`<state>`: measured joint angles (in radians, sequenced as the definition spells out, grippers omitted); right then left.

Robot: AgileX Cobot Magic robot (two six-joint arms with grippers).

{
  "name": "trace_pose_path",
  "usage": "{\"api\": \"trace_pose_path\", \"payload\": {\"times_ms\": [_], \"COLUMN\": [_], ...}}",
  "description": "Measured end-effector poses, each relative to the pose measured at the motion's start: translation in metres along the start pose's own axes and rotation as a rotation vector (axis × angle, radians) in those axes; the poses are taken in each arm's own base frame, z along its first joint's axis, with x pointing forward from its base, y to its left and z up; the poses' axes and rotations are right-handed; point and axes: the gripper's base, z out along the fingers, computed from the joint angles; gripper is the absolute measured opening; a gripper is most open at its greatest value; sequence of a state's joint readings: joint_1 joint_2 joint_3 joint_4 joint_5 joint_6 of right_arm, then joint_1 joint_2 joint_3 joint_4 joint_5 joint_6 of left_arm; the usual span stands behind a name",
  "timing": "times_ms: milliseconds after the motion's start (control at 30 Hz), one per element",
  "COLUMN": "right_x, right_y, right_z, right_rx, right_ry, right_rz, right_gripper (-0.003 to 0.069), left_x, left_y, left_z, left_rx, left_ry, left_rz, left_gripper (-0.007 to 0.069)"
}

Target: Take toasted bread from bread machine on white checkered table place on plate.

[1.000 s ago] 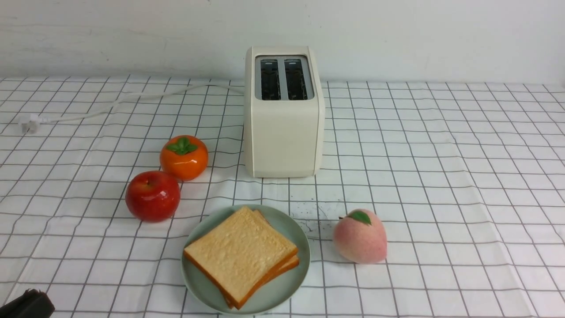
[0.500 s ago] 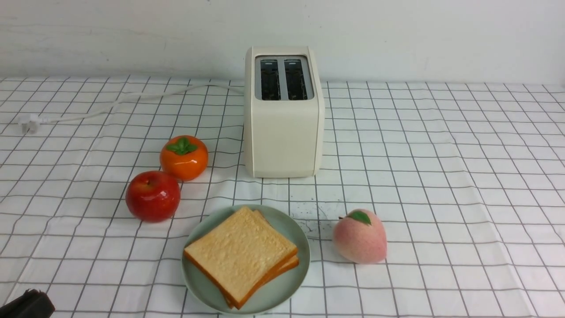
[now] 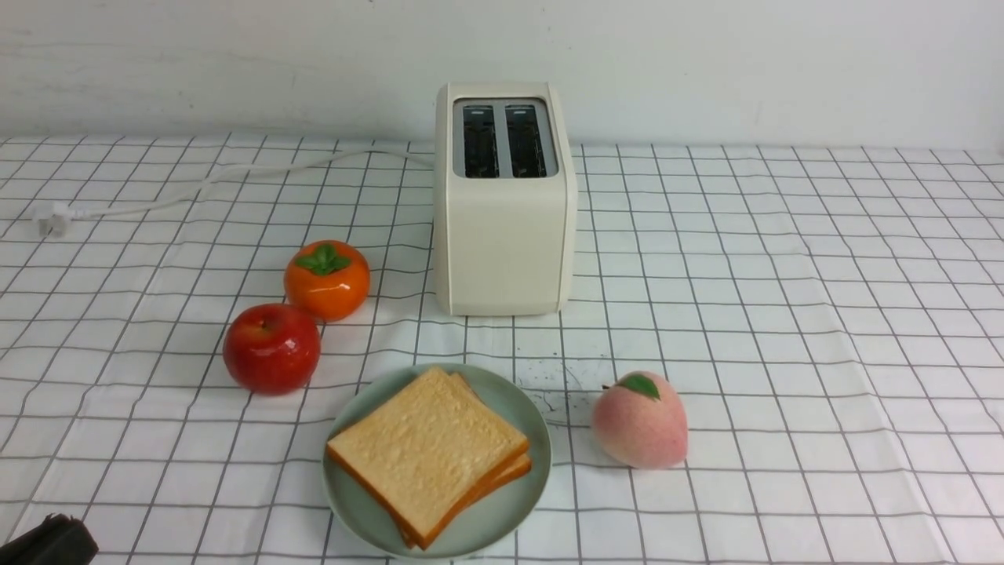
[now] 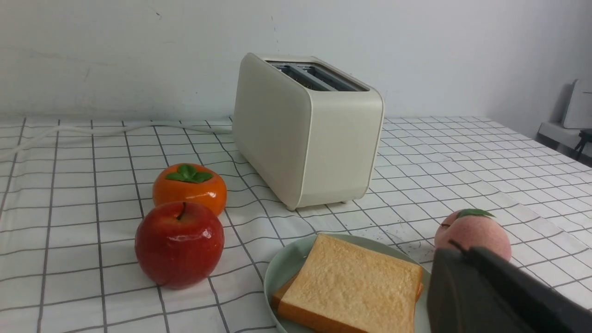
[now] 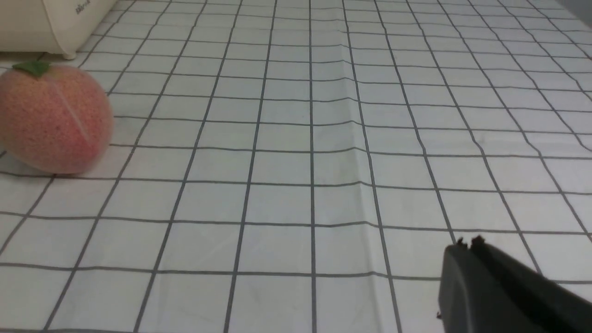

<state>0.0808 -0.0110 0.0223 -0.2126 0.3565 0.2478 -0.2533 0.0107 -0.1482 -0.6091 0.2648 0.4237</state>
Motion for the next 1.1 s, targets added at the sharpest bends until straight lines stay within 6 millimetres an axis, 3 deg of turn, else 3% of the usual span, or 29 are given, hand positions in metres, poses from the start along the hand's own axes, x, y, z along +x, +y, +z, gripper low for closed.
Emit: {"api": "trace_pose_path", "payload": {"times_ms": [433, 1100], "right_x": [0.002, 0.003], "right_y": [0.009, 0.01], "right_z": [-0.001, -0.001], "right_rx": [-0.104, -0.114], "right_ry": [0.034, 0.037], "right_rz": [-0.115, -0.123], "right_gripper": [-0.0018, -0.0005], "left_x": [0.0, 0.0], "left_y": [0.0, 0.0], "left_z": [0.0, 0.0], "left_rx": [0.0, 0.0], "left_ry": [0.0, 0.0], "left_rz": [0.0, 0.0], "left_gripper": [-0.0013, -0.0003]}}
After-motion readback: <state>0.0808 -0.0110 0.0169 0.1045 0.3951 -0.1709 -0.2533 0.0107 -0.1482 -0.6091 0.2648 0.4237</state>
